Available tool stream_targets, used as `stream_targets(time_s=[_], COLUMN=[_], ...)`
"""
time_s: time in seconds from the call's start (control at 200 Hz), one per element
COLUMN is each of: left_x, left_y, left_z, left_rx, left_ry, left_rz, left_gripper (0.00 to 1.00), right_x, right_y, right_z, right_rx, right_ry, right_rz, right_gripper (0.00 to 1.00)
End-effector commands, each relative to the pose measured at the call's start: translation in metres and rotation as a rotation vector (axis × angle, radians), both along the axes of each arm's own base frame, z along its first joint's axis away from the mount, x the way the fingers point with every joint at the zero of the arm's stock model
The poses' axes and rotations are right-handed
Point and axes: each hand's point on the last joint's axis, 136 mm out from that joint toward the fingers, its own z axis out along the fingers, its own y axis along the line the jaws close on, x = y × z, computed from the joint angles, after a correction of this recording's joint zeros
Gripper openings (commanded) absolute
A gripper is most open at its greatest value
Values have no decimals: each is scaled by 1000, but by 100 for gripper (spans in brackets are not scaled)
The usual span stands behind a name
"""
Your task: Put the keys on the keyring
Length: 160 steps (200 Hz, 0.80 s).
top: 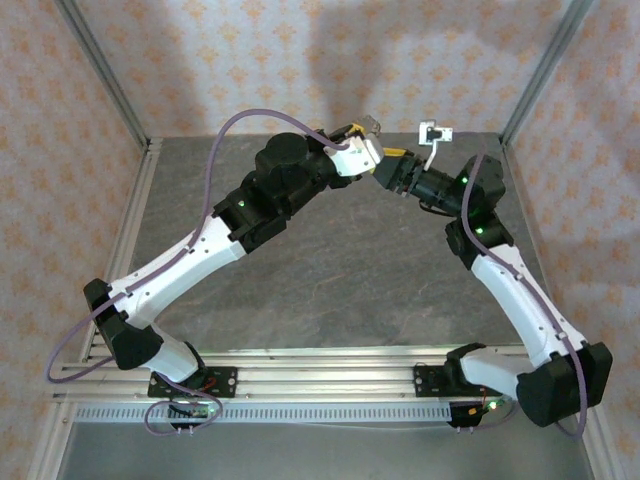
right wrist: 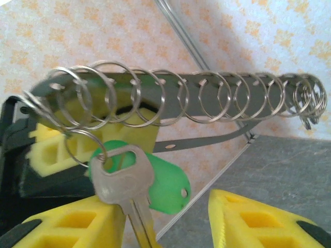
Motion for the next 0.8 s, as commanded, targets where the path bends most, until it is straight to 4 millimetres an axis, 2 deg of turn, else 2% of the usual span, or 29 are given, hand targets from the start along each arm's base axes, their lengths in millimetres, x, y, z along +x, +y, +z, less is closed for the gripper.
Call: stream_targets(time_s=[0.0, 0.305, 0.631, 0.796], left_x=[-6, -6, -6, -6], left_y=[-2, -4, -5, -7], left_z=[18, 16, 18, 19], left_rx=[-29, -24, -28, -29], left_ry=[-30, -23, -24, -24], left_rz=[-16, -20, -22, -24], left_gripper=[0, 0, 0, 0], right_x=[-11, -12, -7, -5], right_y=[-7, 0, 6, 7], right_z=[27, 33, 14, 9], right_rx=[-11, -21, -50, -64], right_ry=[-111, -128, -87, -76], right_rz=[-46, -21, -21, -24], right_gripper=[45, 40, 39, 34])
